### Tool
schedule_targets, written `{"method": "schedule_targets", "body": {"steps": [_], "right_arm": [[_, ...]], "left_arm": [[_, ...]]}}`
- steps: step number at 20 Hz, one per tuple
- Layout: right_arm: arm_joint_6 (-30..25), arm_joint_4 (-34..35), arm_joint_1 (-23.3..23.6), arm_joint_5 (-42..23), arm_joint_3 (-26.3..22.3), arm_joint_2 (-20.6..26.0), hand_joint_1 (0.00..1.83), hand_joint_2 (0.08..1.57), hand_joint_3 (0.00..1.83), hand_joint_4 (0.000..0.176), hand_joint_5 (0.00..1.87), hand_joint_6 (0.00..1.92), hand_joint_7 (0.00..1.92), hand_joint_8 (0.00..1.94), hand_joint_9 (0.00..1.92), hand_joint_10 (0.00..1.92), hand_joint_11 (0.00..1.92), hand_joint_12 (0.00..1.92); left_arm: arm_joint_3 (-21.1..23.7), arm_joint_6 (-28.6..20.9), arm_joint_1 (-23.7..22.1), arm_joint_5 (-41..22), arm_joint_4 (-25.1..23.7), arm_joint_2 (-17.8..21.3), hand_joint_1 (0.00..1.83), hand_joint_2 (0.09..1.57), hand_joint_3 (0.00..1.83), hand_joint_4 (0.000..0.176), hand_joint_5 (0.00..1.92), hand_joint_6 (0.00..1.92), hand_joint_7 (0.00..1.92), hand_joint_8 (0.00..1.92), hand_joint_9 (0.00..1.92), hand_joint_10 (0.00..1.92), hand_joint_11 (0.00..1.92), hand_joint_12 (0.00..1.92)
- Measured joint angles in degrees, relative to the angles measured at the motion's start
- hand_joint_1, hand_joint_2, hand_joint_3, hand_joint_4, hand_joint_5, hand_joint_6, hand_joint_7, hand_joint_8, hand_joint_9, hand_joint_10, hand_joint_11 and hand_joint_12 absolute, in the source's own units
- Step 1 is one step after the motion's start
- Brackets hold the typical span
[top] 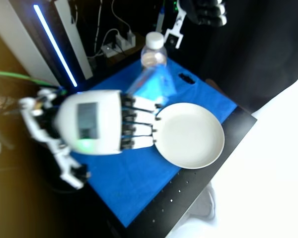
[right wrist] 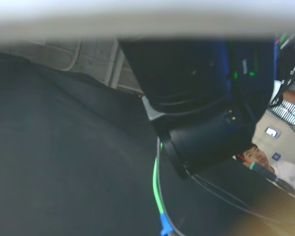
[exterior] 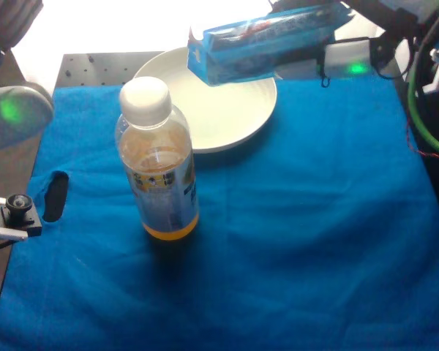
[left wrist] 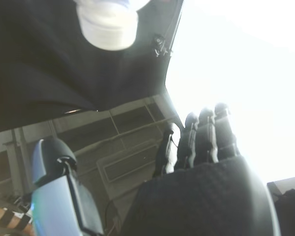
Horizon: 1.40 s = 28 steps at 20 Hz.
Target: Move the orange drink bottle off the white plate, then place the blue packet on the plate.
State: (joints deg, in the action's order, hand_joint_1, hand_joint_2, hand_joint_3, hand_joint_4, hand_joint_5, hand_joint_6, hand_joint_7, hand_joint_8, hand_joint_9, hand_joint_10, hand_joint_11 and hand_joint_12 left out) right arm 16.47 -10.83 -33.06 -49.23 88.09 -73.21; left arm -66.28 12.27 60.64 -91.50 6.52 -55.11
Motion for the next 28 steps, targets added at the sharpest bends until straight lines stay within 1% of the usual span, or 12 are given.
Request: {"method": "schedule_targets", "body": {"steps": [6,10,16,18,19,20,21,22,23,24,26,28], "right_arm": [[-0.9,1.2,0.7,0.5,6.8,-6.6,1.27,1.01,0.00,0.000,1.26,0.38,1.24,0.66,1.29,0.42,1.02,1.31],[-1.2,0.8,0.8,0.3,8.2,-9.7,1.29,1.01,0.00,0.000,1.28,0.29,1.28,0.66,1.37,0.42,1.11,1.32],[-1.2,1.7,0.8,3.4,12.3,-14.1,1.26,1.02,0.00,0.011,1.25,0.45,1.17,0.74,1.24,0.24,0.87,1.10],[-1.2,1.5,0.8,4.8,13.2,-15.3,1.26,1.03,0.00,0.006,1.25,0.44,1.15,0.79,1.27,0.25,0.86,1.21],[-1.2,1.3,0.8,5.6,13.7,-15.8,1.25,1.05,0.01,0.005,1.11,0.68,1.15,0.79,1.22,0.22,0.80,1.17],[-1.2,1.1,0.8,6.5,14.0,-16.1,1.09,0.98,0.00,0.000,0.87,0.29,1.03,0.34,1.08,0.12,0.67,1.12],[-1.2,1.1,0.8,7.4,14.2,-16.2,1.02,0.91,0.00,0.000,0.76,0.10,0.97,0.12,0.98,0.05,0.56,1.03],[-1.3,1.1,0.8,7.8,14.3,-16.2,0.98,0.85,0.00,0.089,0.55,0.02,0.76,0.02,0.71,0.01,0.39,0.80],[-1.4,1.3,0.8,8.0,14.4,-16.2,0.95,0.81,0.00,0.141,0.45,0.00,0.62,0.00,0.56,0.00,0.32,0.59],[-1.5,1.5,0.8,7.9,14.6,-16.2,0.88,0.80,0.00,0.169,0.29,0.00,0.44,0.00,0.36,0.00,0.13,0.48],[-1.5,1.8,0.8,8.0,14.8,-16.2,0.88,0.78,0.00,0.176,0.11,0.00,0.22,0.00,0.14,0.00,0.00,0.08],[-1.7,1.6,0.8,8.0,14.8,-16.3,0.91,0.79,0.00,0.176,0.02,0.00,0.08,0.00,0.01,0.00,0.00,0.00]], "left_arm": [[-0.4,-0.2,-0.5,-0.5,0.0,-1.1,0.42,0.82,0.02,0.175,0.00,0.00,0.00,0.00,0.00,0.00,0.00,0.00],[-1.0,-0.9,-1.2,-0.7,-0.5,-1.6,0.40,0.82,0.01,0.171,0.00,0.00,0.00,0.00,0.00,0.00,0.00,0.00],[-1.6,-1.7,-1.9,-0.9,-1.2,-2.8,0.33,0.85,0.01,0.176,0.00,0.00,0.00,0.00,0.00,0.00,0.00,0.00],[-1.8,-1.7,-2.3,-1.1,-1.4,-3.0,0.33,0.84,0.01,0.176,0.00,0.00,0.00,0.00,0.00,0.00,0.00,0.00],[-1.8,-1.8,-2.3,-1.0,-1.4,-3.0,0.32,0.84,0.01,0.176,0.00,0.00,0.00,0.00,0.00,0.00,0.00,0.00],[-1.8,-1.8,-2.3,-1.0,-1.4,-3.0,0.33,0.84,0.00,0.176,0.00,0.00,0.00,0.00,0.00,0.00,0.00,0.00],[-1.8,-1.8,-2.3,-1.0,-1.3,-3.0,0.33,0.84,0.00,0.176,0.00,0.00,0.00,0.00,0.00,0.00,0.00,0.00],[-1.8,-1.9,-2.3,-1.1,-1.4,-3.0,0.35,0.82,0.00,0.176,0.00,0.00,0.00,0.00,0.00,0.00,0.00,0.00],[-1.8,-1.9,-2.3,-1.1,-1.3,-3.0,0.35,0.82,0.00,0.176,0.00,0.00,0.00,0.00,0.00,0.00,0.00,0.00],[-1.8,-1.9,-2.3,-1.1,-1.4,-3.0,0.35,0.83,0.00,0.176,0.00,0.00,0.00,0.00,0.00,0.00,0.00,0.00],[-1.8,-1.9,-2.3,-1.2,-1.1,-3.3,0.34,0.82,0.00,0.176,0.00,0.00,0.00,0.00,0.00,0.00,0.00,0.00],[-1.8,-2.0,-2.3,-1.0,-1.3,-3.4,0.35,0.83,0.00,0.176,0.00,0.00,0.00,0.00,0.00,0.00,0.00,0.00]]}}
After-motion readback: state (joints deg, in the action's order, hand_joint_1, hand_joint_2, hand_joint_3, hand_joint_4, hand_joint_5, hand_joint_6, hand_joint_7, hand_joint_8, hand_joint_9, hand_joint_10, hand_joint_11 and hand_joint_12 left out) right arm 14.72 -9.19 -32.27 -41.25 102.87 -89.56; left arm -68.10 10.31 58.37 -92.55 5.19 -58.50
